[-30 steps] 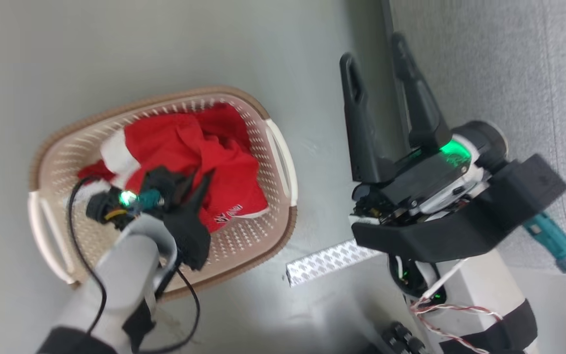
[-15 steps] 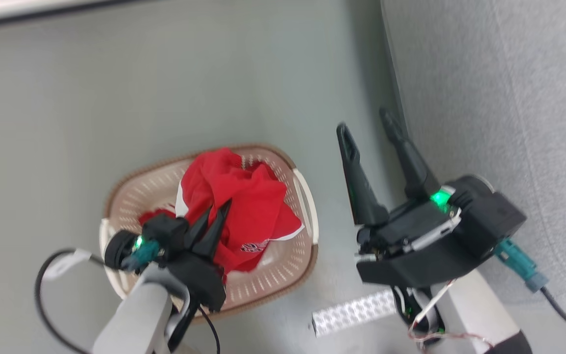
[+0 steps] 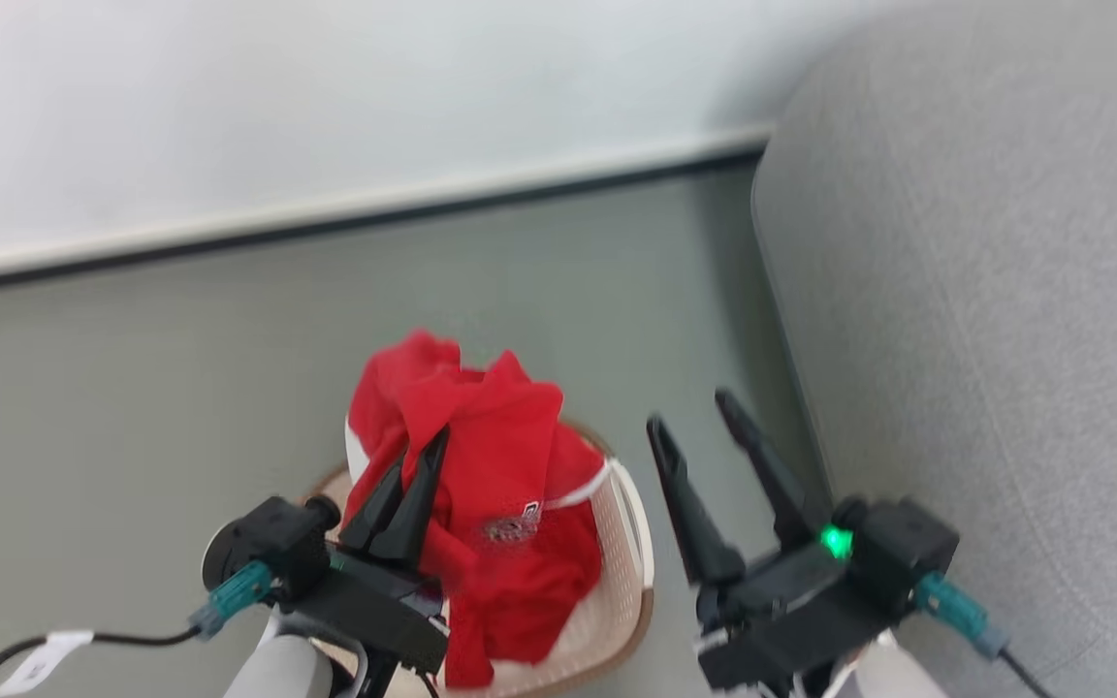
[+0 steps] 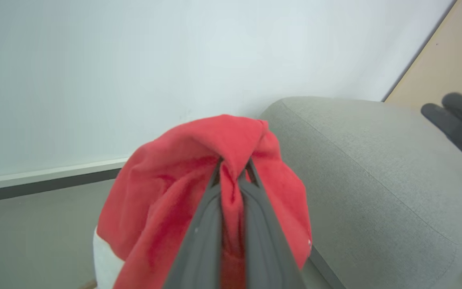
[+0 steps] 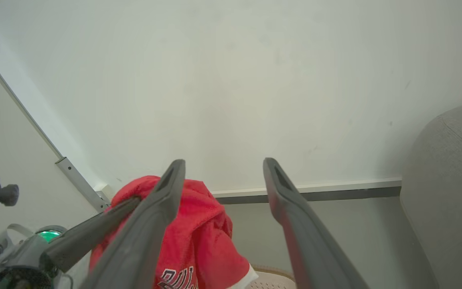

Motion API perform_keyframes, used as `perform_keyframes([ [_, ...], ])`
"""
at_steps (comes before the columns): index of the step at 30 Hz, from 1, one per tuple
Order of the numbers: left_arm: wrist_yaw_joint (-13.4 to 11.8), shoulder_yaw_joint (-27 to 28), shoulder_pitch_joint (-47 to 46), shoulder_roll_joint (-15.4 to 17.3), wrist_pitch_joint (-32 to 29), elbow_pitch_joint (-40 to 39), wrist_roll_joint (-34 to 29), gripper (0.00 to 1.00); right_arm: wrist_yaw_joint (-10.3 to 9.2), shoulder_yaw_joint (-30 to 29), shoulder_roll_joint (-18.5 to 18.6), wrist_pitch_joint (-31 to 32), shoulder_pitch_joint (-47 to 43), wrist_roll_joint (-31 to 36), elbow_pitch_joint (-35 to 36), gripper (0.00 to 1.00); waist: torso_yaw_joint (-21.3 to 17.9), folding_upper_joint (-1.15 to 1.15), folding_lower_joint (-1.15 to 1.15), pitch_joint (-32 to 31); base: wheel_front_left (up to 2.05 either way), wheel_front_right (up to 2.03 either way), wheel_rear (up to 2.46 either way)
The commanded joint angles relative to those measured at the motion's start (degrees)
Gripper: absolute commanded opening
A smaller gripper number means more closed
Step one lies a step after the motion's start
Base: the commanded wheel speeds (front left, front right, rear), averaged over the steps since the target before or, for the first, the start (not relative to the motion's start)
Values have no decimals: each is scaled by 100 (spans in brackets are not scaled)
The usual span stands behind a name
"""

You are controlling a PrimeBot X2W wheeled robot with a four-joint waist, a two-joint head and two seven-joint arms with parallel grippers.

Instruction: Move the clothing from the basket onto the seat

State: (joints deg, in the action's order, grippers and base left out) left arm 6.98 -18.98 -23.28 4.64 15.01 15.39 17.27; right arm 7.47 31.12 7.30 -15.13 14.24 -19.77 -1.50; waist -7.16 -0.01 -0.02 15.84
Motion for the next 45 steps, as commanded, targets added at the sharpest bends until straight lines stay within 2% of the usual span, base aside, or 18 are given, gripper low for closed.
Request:
perform_keyframes([
  [1,21,39,109,-25,23,-82,-17,0,4,36,52,-2,-116,-28,-25,100,116,1,2,-677,0,0,0],
  [9,39,285,448,-102,23,-580,25,0,4,216,222,-2,-615,-225,-82,100,102,1,2,-1271,0,0,0],
  [20,47,1,165,-81,23,-547,41,0,4,487,327,-2,-751,-158,-76,100,72,1,2,-1570,0,0,0],
  [27,48,-507,-86,-96,23,-473,350,0,4,487,315,-2,-708,184,-213,100,80,1,2,-1679,0,0,0],
  [45,49,-2032,-512,1,-388,-776,1076,0,4,418,170,-2,-574,359,-488,100,11,1,2,-1664,0,0,0],
])
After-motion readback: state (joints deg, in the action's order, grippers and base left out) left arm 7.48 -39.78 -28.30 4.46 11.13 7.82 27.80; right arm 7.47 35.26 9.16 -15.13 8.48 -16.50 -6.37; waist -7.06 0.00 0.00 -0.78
